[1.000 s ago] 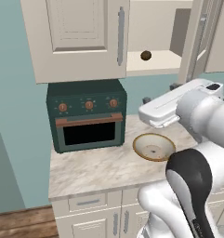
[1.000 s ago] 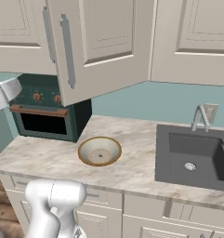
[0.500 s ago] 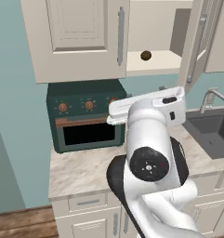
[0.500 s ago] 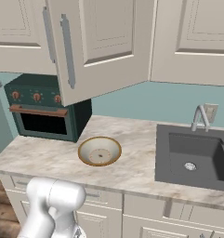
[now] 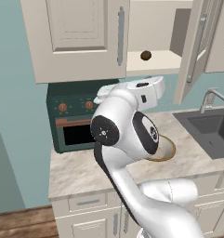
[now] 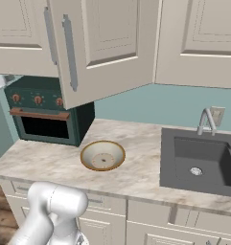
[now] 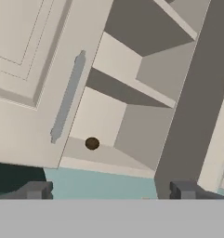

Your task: Open the cabinet. Pick the kiwi and kiwi from the cabinet and place them into the bowl. Then close the cabinet.

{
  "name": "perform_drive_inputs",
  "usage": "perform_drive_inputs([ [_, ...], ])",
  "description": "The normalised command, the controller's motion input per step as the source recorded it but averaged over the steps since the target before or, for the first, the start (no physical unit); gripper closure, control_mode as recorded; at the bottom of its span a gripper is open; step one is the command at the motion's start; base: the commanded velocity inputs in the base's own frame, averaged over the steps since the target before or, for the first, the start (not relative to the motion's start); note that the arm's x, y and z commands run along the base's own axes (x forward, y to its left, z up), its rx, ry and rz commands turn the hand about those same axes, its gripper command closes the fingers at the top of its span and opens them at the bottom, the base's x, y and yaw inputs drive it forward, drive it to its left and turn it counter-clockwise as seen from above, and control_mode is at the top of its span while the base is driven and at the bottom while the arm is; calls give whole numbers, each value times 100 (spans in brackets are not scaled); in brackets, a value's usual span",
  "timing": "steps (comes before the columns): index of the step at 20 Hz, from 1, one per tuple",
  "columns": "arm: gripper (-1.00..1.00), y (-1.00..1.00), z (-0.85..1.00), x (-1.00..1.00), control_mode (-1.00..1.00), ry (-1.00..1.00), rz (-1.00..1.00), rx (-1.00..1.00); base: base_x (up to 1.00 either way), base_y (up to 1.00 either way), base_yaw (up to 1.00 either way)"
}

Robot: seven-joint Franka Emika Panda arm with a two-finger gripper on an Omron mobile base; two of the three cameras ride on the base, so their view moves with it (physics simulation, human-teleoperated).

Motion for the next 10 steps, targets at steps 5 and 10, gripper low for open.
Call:
perform_drive_inputs([
  [5,-100,-10,-4,81,-100,0,0,0,0,0,0],
  [10,-100,-35,-3,69,-100,0,0,0,0,0,0],
])
